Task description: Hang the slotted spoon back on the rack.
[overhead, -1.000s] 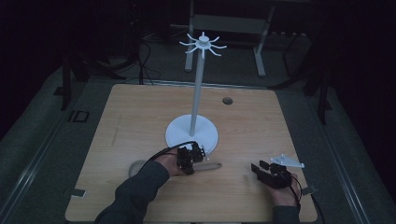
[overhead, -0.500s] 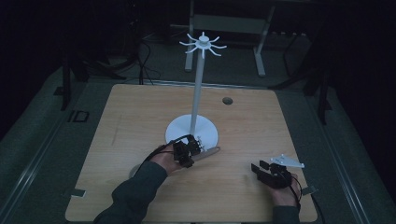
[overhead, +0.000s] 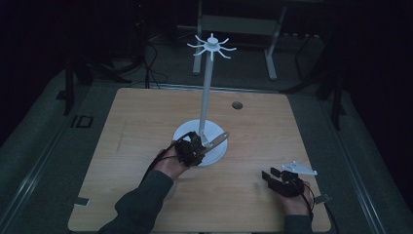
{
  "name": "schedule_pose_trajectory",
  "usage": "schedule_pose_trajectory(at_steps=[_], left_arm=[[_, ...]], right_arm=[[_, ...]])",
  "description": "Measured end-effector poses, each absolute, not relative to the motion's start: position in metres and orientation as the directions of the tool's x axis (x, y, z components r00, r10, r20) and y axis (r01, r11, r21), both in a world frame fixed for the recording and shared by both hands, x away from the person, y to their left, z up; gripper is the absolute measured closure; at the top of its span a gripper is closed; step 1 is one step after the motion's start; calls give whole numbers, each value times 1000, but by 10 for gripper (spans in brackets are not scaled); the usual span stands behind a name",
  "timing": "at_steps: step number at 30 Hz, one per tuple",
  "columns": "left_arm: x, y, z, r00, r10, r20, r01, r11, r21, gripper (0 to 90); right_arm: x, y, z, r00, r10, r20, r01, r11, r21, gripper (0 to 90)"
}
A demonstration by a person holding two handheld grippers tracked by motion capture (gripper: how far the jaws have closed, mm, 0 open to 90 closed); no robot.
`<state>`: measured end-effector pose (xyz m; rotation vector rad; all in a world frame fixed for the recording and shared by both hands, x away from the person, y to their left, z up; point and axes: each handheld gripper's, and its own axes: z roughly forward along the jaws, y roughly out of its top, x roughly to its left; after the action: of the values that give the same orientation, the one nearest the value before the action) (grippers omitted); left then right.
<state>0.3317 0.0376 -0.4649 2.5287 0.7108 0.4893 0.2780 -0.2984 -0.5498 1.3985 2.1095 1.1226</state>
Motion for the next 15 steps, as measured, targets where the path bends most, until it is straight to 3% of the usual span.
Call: schedule_pose_trajectory(at_steps=[15], left_arm=[[329,41,-448,732,643,225,410,-679,609,749]], right_arm=[[278,-299,-550,-434,893,120,596,184,781,550]])
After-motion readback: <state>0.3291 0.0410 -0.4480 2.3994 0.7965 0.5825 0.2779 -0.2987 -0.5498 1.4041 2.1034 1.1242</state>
